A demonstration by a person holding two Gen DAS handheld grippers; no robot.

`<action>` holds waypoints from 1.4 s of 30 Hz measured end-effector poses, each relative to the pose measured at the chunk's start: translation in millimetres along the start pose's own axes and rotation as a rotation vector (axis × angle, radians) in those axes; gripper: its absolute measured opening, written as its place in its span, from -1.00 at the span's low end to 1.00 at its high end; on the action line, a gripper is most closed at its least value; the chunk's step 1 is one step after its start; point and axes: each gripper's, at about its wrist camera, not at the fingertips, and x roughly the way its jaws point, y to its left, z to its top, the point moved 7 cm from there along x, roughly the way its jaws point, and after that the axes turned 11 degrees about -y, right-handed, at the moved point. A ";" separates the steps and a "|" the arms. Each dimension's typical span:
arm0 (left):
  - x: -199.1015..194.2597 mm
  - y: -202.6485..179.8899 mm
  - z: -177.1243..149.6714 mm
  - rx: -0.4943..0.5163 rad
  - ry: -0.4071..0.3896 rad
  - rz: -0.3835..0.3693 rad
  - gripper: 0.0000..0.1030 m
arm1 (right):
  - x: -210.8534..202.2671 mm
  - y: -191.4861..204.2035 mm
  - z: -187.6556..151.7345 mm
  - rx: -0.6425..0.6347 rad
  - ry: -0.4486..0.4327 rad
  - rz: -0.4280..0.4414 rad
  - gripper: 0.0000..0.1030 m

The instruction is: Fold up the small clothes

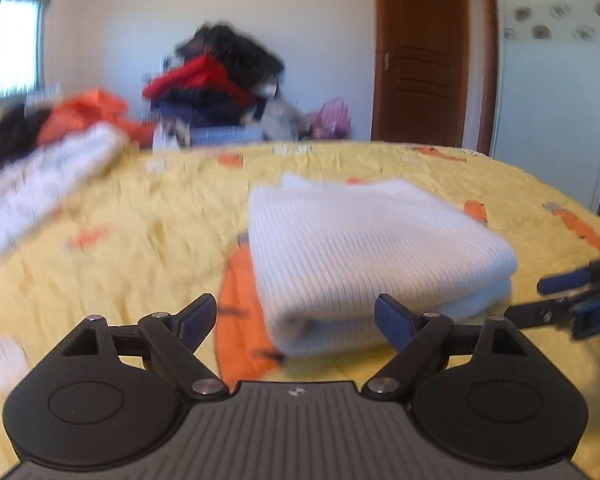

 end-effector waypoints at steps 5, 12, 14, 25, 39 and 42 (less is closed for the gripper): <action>18.7 -10.0 -21.6 -0.024 0.100 0.046 0.69 | 13.1 -9.3 -23.4 0.018 0.016 -0.128 0.85; 40.2 -17.4 -42.9 -0.017 0.171 0.090 0.87 | 35.4 -8.1 -37.8 -0.024 0.038 -0.234 0.99; 44.1 -22.4 -45.7 0.002 0.188 0.086 1.00 | 39.2 -4.4 -38.8 -0.040 0.040 -0.271 1.00; 51.3 -21.5 -43.2 -0.004 0.173 0.147 1.00 | 43.3 -5.2 -40.5 -0.004 -0.012 -0.315 1.00; 52.8 -22.2 -43.2 -0.004 0.174 0.139 1.00 | 44.2 -5.3 -43.4 -0.009 -0.023 -0.313 1.00; 52.8 -22.6 -42.9 -0.002 0.177 0.134 1.00 | 44.1 -5.7 -43.5 -0.008 -0.022 -0.311 1.00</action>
